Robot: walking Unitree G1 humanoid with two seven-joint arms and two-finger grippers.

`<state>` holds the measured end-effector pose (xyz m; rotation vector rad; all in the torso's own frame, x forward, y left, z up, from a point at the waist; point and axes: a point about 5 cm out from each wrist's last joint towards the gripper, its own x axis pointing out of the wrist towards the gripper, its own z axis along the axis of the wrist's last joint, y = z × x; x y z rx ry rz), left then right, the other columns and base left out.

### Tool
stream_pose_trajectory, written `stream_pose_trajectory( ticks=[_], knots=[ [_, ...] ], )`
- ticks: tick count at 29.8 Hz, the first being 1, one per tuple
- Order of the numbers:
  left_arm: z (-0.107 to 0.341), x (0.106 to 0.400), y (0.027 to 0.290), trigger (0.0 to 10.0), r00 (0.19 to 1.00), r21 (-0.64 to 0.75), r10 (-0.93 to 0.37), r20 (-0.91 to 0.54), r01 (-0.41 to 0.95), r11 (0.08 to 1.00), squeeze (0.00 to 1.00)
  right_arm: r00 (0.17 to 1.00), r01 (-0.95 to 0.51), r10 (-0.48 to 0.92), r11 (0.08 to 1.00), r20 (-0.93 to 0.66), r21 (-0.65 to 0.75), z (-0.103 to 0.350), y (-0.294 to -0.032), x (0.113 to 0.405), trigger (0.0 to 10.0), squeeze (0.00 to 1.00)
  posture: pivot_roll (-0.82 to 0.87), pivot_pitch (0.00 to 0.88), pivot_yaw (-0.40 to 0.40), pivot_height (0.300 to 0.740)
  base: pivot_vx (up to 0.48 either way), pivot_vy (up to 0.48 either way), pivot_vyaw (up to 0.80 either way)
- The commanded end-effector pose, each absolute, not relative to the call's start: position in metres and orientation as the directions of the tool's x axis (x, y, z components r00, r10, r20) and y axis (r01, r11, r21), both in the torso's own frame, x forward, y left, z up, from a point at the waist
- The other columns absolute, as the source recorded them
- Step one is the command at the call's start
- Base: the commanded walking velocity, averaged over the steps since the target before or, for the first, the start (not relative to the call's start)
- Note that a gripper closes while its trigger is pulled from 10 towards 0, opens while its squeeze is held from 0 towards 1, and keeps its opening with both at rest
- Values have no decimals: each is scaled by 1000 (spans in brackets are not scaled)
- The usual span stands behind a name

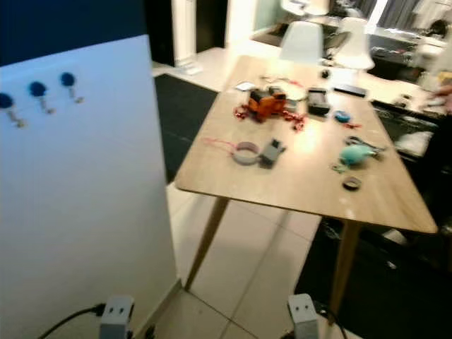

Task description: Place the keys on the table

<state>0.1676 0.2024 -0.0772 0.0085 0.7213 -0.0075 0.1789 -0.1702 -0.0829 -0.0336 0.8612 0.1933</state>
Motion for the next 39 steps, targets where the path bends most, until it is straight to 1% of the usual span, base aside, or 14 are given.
stream_pose_trajectory(
  ticks=[1,8,15,17,24,26,39],
  knots=[
    [-77,168,201,10000,752,-4,-4,-660,2,1000,0,626,-178,139,983,-767,33,-84,-177,176,10000,0,58,51,-36,740,0,0,-800],
    [-76,170,203,10000,764,-29,34,-644,-69,997,0,626,-182,141,983,-767,32,-83,-177,177,10000,0,58,51,-38,740,0,0,-800],
    [-74,173,204,10000,770,-38,49,-636,-95,995,0,636,-188,156,981,-756,44,-82,-175,180,10000,0,55,50,-38,740,0,0,-800],
    [-73,175,205,10000,776,-42,55,-629,-104,994,0,641,-221,166,975,-750,26,-81,-174,182,10000,0,54,50,-38,740,0,0,0],
    [-69,181,205,10000,798,-56,69,-599,-128,990,0,636,-205,160,978,-755,35,-81,-175,181,10000,0,54,51,-41,740,0,0,0],
    [-68,183,203,10000,803,-57,68,-593,-126,990,0,635,-206,160,978,-756,34,-81,-175,181,10000,0,54,51,-41,740,0,-259,0],
    [-66,186,197,10000,814,-65,58,-578,-117,991,0,634,-211,162,977,-756,32,-81,-175,181,10000,0,54,39,-43,740,0,-471,0]
  ],
)
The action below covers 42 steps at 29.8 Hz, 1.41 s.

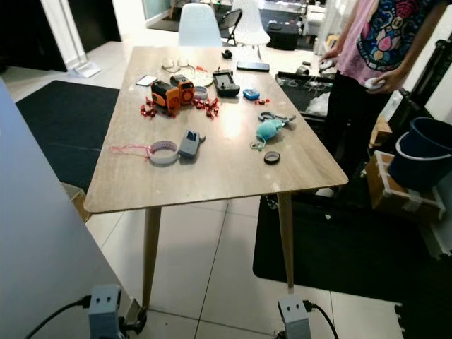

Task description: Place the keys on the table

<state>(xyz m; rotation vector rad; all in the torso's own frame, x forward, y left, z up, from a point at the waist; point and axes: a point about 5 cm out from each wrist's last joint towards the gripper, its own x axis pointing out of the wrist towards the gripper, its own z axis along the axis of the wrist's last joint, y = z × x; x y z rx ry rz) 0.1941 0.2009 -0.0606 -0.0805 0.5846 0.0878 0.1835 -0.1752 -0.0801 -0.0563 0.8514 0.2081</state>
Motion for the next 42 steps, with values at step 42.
stream_pose_trajectory(
  ticks=[42],
  knots=[
    [-60,196,197,10000,823,-65,65,-565,-123,990,0,635,-225,170,974,-754,30,-80,-174,183,10000,0,58,49,-43,740,44,-63,0]
  ],
)
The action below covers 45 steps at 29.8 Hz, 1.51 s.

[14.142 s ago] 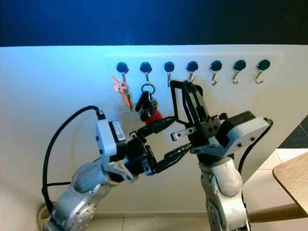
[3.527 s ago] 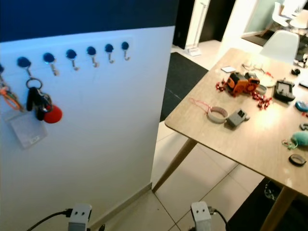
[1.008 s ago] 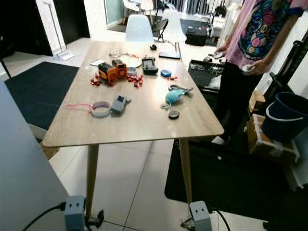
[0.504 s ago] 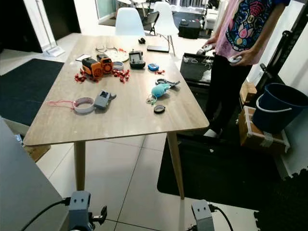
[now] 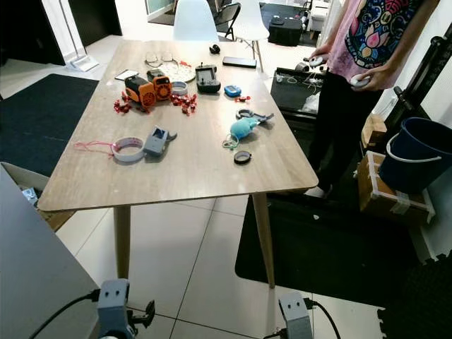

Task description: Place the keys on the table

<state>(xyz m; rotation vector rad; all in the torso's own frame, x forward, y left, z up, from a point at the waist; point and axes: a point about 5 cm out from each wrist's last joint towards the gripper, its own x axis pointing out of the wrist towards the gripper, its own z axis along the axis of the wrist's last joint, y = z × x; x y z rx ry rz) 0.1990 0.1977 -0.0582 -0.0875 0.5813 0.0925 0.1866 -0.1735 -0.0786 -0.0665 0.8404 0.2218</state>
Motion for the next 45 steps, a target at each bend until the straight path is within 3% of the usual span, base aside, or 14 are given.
stream_pose_trajectory(
  ticks=[1,29,45],
  knots=[
    [-61,196,197,10000,822,-67,66,-565,-125,990,0,635,-226,170,974,-754,30,-80,-174,184,10000,0,59,47,-43,740,311,0,0],
    [-63,193,200,10000,811,-83,73,-580,-148,985,0,633,-232,175,972,-754,30,-80,-173,184,10000,0,58,51,-45,740,302,0,0],
    [-64,190,205,10000,804,-72,108,-585,-184,980,0,629,-236,177,971,-757,31,-81,-173,183,10000,0,58,47,-46,740,0,0,0]
  ],
)
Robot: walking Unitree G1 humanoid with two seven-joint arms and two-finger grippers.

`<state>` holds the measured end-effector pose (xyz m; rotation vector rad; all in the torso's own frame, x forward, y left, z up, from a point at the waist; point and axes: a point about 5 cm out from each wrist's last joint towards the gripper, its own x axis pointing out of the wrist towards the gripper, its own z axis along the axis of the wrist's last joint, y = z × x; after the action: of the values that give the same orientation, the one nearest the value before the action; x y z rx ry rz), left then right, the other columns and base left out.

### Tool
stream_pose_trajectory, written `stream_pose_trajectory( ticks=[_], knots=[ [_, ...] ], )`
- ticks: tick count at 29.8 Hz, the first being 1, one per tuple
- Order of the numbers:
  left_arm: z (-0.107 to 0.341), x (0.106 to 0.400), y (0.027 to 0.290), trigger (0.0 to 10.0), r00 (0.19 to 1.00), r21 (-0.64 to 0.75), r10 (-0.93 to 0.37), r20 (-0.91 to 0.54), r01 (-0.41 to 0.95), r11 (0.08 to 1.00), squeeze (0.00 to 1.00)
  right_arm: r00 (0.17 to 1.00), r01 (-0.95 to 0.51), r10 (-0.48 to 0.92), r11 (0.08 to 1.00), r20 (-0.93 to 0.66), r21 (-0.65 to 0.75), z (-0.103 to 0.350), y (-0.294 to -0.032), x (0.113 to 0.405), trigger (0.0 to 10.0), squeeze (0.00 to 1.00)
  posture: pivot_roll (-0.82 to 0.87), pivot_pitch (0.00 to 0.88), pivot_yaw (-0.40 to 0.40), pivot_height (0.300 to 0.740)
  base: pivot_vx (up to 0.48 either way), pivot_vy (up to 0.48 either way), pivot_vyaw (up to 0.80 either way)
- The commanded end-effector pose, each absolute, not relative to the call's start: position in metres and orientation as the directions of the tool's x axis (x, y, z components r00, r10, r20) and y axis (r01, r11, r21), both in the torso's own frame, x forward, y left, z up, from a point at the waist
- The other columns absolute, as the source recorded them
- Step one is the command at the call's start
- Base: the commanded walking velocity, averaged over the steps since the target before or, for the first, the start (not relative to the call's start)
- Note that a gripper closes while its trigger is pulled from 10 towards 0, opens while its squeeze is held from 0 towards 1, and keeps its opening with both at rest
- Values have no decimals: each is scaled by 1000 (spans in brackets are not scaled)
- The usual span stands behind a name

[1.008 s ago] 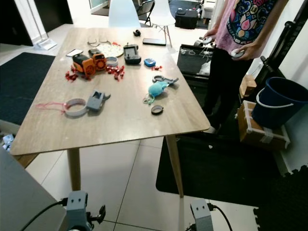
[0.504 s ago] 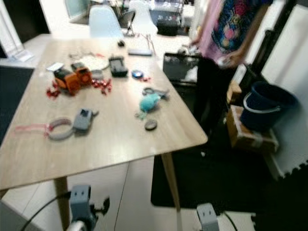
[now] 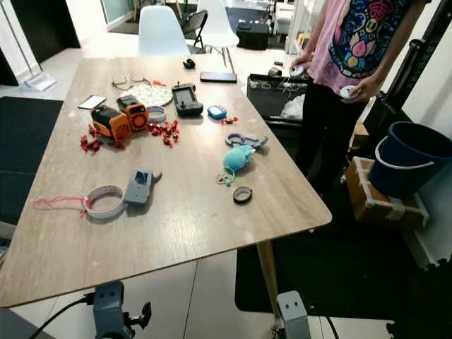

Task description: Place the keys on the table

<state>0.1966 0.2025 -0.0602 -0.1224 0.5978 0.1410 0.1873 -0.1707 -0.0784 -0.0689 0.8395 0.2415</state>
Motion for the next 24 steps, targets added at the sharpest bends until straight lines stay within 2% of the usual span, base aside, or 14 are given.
stream_pose_trajectory(
  ticks=[1,12,24],
  knots=[
    [-64,190,205,10000,805,-67,106,-584,-178,982,0,629,-236,177,971,-757,30,-81,-173,183,10000,0,57,46,-46,740,0,0,0],
    [-64,190,204,10000,807,-57,97,-583,-160,986,0,621,-300,205,954,-757,13,-80,-171,183,10000,0,57,38,-48,740,0,0,0],
    [-65,188,202,10000,810,-53,82,-580,-138,989,0,606,-332,226,943,-763,16,-82,-166,181,10000,0,58,34,-48,740,0,0,800]
  ],
)
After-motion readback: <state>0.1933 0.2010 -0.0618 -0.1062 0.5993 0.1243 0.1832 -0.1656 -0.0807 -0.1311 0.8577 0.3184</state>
